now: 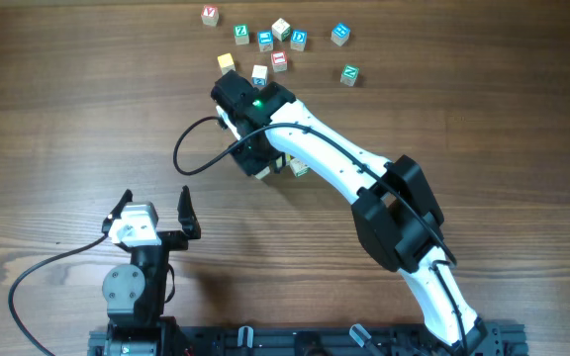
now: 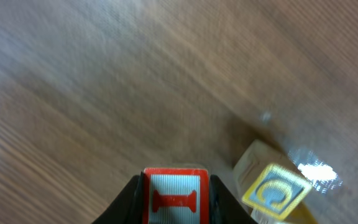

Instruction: Form a circle

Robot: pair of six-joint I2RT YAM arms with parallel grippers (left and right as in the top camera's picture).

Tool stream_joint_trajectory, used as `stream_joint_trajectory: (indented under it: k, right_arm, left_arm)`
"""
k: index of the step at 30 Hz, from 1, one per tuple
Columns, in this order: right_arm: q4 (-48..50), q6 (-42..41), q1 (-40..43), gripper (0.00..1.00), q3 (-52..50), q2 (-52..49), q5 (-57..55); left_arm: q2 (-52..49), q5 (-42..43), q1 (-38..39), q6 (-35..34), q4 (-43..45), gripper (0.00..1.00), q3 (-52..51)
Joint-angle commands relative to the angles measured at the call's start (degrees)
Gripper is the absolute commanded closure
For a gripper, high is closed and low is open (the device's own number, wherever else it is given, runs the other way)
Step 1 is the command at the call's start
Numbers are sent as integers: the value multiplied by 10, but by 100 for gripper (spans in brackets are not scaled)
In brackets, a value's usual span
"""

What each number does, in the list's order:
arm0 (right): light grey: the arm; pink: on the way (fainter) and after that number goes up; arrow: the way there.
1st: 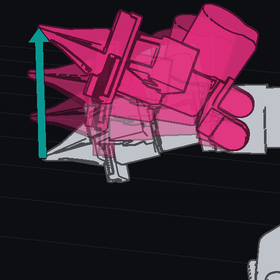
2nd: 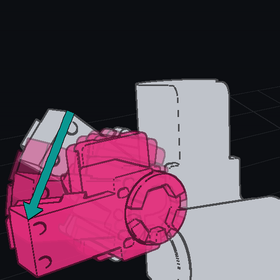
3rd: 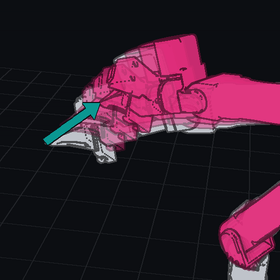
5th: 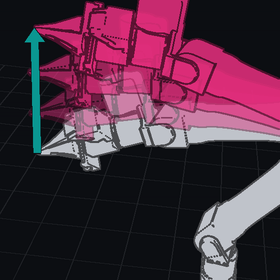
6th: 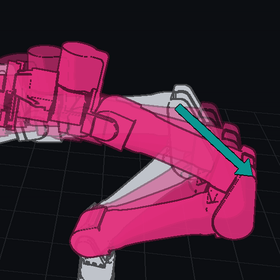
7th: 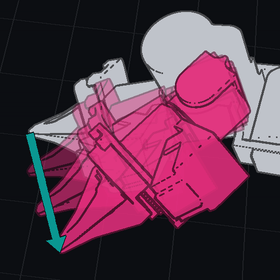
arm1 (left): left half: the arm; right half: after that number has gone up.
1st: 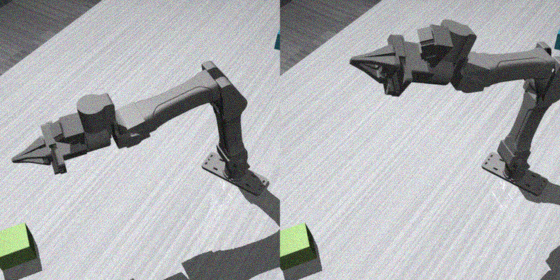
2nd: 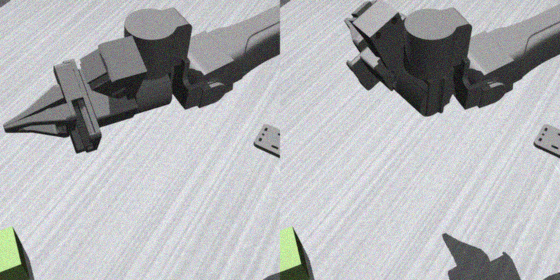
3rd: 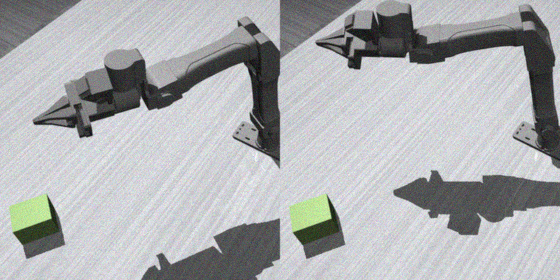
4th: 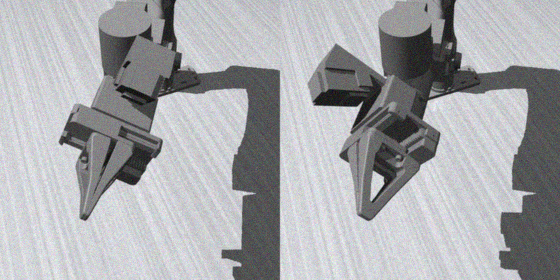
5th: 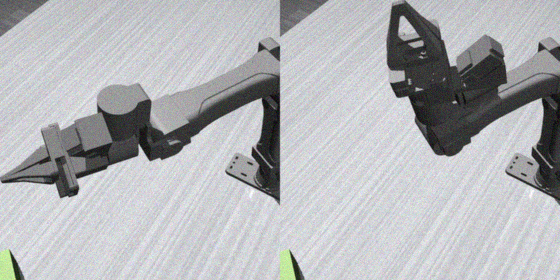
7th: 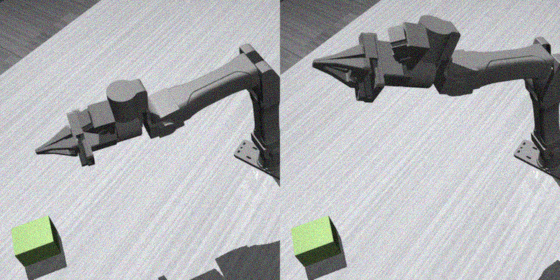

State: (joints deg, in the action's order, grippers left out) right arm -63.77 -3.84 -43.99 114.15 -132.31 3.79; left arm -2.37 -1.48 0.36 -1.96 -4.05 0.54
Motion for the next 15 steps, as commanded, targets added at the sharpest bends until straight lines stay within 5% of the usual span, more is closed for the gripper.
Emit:
stream_joint_trajectory:
  k: [1,15]
  right_arm:
    - [-3,-7,1,78,5,9,14]
    - [-4,-7,1,67,-1,5,14]
  left_arm:
    - [0,-1,-3,9,0,0,-2]
    - [0,-1,-3,9,0,0,-2]
